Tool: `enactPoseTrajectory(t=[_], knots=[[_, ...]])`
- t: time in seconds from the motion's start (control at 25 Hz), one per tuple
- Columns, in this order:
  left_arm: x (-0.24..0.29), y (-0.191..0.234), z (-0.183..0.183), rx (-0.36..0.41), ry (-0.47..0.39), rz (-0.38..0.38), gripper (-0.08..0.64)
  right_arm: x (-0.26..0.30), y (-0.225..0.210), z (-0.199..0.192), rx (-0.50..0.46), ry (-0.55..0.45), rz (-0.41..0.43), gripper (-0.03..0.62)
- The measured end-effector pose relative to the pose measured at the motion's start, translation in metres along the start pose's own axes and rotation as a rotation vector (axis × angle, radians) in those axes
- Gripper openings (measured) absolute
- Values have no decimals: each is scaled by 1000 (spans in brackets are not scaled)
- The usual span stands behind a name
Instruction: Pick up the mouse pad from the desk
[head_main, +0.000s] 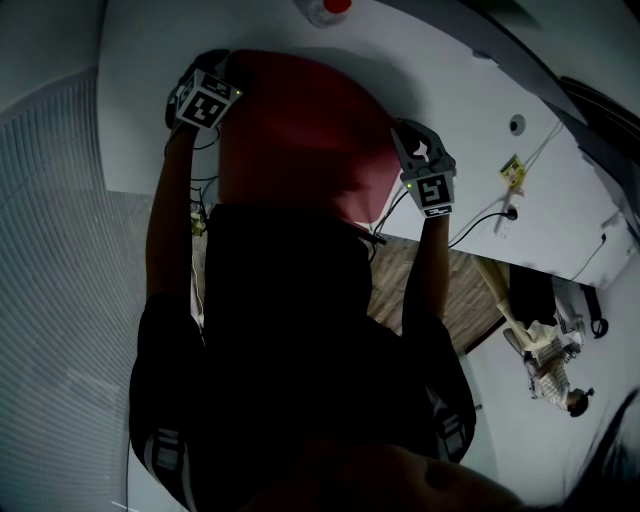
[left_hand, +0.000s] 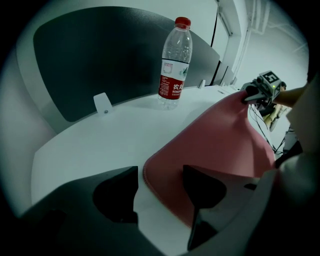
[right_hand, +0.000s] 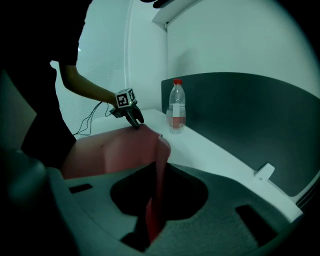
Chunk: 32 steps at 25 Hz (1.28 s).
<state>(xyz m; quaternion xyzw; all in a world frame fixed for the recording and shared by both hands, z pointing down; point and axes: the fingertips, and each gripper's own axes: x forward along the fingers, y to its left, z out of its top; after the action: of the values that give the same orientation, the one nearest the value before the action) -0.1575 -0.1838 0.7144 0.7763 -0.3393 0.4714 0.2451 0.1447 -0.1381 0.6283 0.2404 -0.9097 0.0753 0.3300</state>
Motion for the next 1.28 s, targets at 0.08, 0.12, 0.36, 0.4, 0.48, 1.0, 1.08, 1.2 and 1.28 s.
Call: enactPoseTrajectory(t=[0.08, 0.12, 0.36, 0.4, 0.48, 1.0, 1.08, 1.2, 1.28], knots=[[-1, 0, 0, 7, 5, -4, 264, -4, 5, 7, -22, -16, 15, 35], [-1, -1, 0, 8, 9, -5, 263, -7, 7, 10, -32, -22, 22, 35], [-2, -4, 0, 29, 18, -16, 264, -18, 22, 19, -119, -30, 59, 35], [-3, -4, -1, 34, 18, -17, 265, -19, 25, 21, -132, -24, 67, 35], [-4, -5, 0, 44, 19, -18, 268, -23, 28, 23, -147, -12, 82, 35], [-7, -15, 8, 110, 12, -33, 291, -41, 48, 30, -185, -29, 127, 35], [-9, -17, 7, 117, 11, -32, 293, -45, 54, 35, -193, -47, 137, 35], [-12, -18, 6, 124, 14, -32, 293, -49, 60, 40, -209, -70, 147, 35], [-14, -17, 7, 127, 12, -33, 293, -50, 62, 40, -217, -72, 151, 35]])
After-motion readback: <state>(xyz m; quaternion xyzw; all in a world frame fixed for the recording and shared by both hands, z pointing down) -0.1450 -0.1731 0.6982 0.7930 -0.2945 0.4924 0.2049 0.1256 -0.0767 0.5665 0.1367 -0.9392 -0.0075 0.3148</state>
